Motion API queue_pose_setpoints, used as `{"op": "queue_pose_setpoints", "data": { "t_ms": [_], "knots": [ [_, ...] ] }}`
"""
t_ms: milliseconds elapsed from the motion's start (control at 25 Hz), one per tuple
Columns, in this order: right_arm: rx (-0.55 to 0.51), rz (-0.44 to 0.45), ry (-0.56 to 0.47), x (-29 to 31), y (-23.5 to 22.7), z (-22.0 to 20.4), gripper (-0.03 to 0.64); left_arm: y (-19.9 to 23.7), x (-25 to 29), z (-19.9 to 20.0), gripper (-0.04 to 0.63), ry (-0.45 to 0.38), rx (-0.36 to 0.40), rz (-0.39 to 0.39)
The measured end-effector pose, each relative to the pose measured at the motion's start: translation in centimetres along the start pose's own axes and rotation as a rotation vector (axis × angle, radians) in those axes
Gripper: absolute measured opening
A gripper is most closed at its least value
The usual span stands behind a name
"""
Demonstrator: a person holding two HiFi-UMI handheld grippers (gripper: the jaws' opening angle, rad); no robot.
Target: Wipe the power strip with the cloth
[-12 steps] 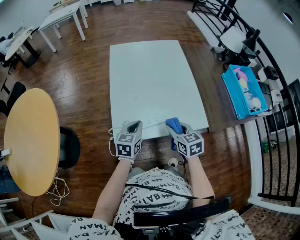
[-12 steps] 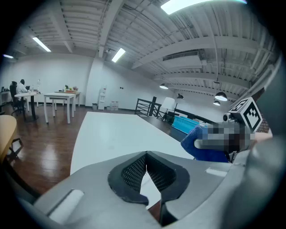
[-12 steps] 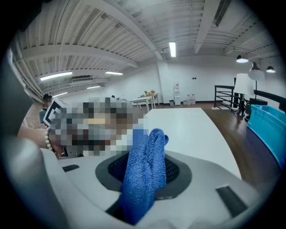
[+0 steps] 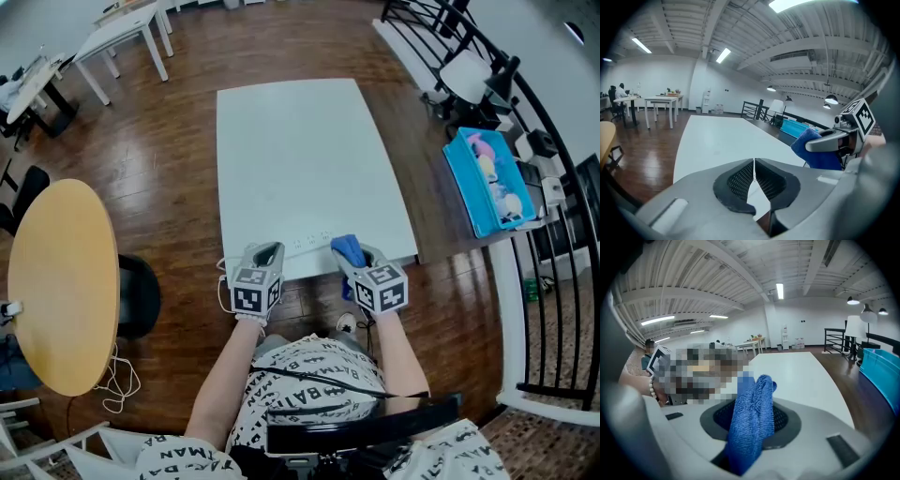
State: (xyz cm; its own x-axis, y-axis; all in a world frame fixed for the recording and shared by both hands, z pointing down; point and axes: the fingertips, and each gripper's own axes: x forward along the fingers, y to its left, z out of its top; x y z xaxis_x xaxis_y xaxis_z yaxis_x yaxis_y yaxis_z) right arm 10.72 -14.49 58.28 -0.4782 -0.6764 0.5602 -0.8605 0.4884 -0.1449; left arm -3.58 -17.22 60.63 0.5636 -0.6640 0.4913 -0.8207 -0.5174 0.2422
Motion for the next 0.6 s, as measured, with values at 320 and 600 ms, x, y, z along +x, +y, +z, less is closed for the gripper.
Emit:
{"op": "queue_pose_setpoints", "data": {
  "t_ms": [320,600],
  "knots": [
    [0.024,-0.009,0.007,0.3,-0.4,0.1,0.132,0.6,1.6,-1.7,0.186,0.07,0.083,-0.032],
    [0.061,-0.021,0.019,0.5,-0.7,-0.6,0.132,1.1,4.8,-5.7,0.368,0.224,0.375,-0.12]
  ]
}}
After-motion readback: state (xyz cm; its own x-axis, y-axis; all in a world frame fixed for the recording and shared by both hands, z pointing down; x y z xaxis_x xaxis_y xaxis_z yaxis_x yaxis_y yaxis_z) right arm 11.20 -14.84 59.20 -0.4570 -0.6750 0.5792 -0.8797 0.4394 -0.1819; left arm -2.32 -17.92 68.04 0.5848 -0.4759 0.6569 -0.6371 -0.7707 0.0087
